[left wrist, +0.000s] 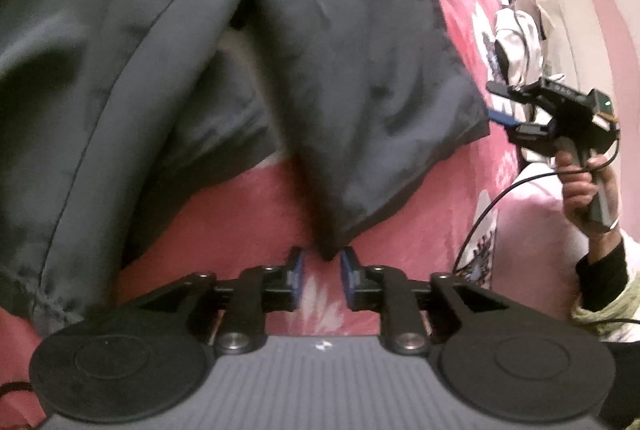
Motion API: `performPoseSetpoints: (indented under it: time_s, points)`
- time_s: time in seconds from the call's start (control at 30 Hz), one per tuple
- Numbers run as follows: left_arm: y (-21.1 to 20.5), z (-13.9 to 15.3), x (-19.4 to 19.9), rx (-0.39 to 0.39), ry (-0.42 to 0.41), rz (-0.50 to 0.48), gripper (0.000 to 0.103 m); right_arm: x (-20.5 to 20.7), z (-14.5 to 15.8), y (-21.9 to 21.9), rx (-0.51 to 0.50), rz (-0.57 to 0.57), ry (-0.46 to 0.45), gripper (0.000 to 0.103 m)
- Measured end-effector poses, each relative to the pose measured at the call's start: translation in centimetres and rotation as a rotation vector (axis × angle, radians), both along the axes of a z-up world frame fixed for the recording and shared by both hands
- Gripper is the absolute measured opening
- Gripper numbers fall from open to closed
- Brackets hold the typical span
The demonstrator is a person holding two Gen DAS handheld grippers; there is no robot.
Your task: Fold clothes
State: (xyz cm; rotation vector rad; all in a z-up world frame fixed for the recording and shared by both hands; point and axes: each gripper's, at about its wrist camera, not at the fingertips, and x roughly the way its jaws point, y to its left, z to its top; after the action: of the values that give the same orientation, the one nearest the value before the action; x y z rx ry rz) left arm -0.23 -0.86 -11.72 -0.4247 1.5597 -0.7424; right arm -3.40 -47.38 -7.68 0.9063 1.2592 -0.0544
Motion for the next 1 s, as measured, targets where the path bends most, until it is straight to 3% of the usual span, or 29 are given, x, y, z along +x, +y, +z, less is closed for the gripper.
performPoseSetpoints:
  time_s: [0.07, 0.13, 0.3, 0.33, 0.37, 0.47, 0.7, 1.0]
  points:
    - [-0.2, 0.3, 0.3, -0.007, -0.014, 0.005, 0.033, 0.3, -0.3, 0.3, -0.005, 0.024, -0.003, 0.047]
    - [-0.5, 0.4, 0.6, -0.014, -0.02, 0.009, 0.036, 0.5, -0.7, 0.8, -0.002, 0.054, 0.002, 0.049]
    - [-1.8, -0.3, 0.8, -0.004, -0.026, 0.005, 0.03, 0.1, -1.3, 2.9, 0.007, 0.171, 0.012, 0.049]
    - [-1.9, -0.3, 0.7, 0.001, -0.028, 0.005, 0.027, -0.1, -1.1, 3.2, -0.002, 0.186, 0.016, 0.042]
    - [-2.0, -0.3, 0.5, 0.006, -0.033, 0.004, 0.022, -0.4, -1.0, 3.4, -0.013, 0.199, 0.021, 0.025]
    - [-1.7, 0.0, 0.4, 0.005, -0.042, 0.01, 0.011, -1.0, -0.3, 3.5, -0.007, 0.198, 0.024, 0.007]
    - [-0.8, 0.7, 0.5, -0.056, -0.009, 0.047, 0.007, -1.7, 3.6, 2.7, -0.052, 0.165, -0.035, 0.004]
    - [-2.9, 0.0, -0.7, -0.023, 0.006, -0.03, 0.005, -1.5, 2.1, 2.2, -0.162, 0.161, 0.001, 0.005]
